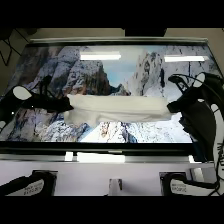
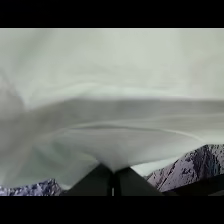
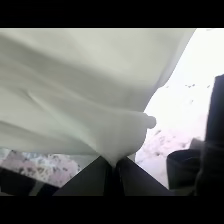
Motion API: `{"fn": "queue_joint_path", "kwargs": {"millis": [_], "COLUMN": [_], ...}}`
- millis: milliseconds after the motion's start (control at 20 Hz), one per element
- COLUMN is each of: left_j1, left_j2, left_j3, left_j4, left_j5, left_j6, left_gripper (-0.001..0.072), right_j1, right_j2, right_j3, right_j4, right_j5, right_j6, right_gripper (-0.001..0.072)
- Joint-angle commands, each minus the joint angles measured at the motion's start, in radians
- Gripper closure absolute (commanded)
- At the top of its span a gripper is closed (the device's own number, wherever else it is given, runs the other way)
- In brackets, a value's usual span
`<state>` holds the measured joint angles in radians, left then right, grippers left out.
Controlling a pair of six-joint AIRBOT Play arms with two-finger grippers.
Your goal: Fold the shirts.
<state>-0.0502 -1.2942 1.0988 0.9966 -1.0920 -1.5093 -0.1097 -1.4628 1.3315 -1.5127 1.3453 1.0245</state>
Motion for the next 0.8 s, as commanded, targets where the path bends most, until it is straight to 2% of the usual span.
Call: {"fn": "queue_joint_path", "kwargs": {"millis": [0,150,250,300,350,400,450,500,550,600,750], "left_j1": [0.014,0.014,0.017,0.016,0.016,0.016,0.016,0.017,0.021,0.024,0.024], "left_j2": [-0.192,-0.325,-0.379,-0.403,-0.426,-0.444,-0.449,-0.446,-0.437,-0.424,-0.361], "left_j3": [0.206,0.313,0.329,0.328,0.329,0.329,0.329,0.331,0.341,0.356,0.403], "left_j4": [-0.014,-0.040,-0.039,-0.039,-0.045,-0.062,-0.068,-0.068,-0.069,-0.072,-0.073], "left_j5": [-0.058,-0.057,-0.056,-0.057,-0.063,-0.073,-0.080,-0.079,-0.080,-0.081,-0.075], "left_j6": [-0.014,-0.014,-0.054,-0.079,-0.110,-0.123,-0.124,-0.123,-0.115,-0.090,-0.055], "left_gripper": [0.0679,0.0679,0.0678,0.0651,0.0530,0.0350,0.0310,0.0310,0.0310,0.0310,0.0311], "right_j1": [0.024,0.035,0.040,0.040,0.040,0.040,0.040,0.037,0.027,0.011,-0.104], "right_j2": [-0.069,-0.141,-0.181,-0.200,-0.219,-0.232,-0.235,-0.230,-0.222,-0.215,-0.211], "right_j3": [0.090,0.090,0.090,0.089,0.089,0.090,0.090,0.091,0.099,0.111,0.133], "right_j4": [-0.027,-0.007,0.006,0.021,0.042,0.075,0.105,0.107,0.095,0.092,0.135], "right_j5": [-0.100,-0.148,-0.168,-0.167,-0.165,-0.166,-0.165,-0.164,-0.152,-0.135,-0.076], "right_j6": [0.045,0.076,0.092,0.112,0.124,0.126,0.125,0.124,0.101,0.070,0.032], "right_gripper": [0.0692,0.0691,0.0691,0.0690,0.0688,0.0632,0.0556,0.0378,0.0172,0.0081,0.0051]}}
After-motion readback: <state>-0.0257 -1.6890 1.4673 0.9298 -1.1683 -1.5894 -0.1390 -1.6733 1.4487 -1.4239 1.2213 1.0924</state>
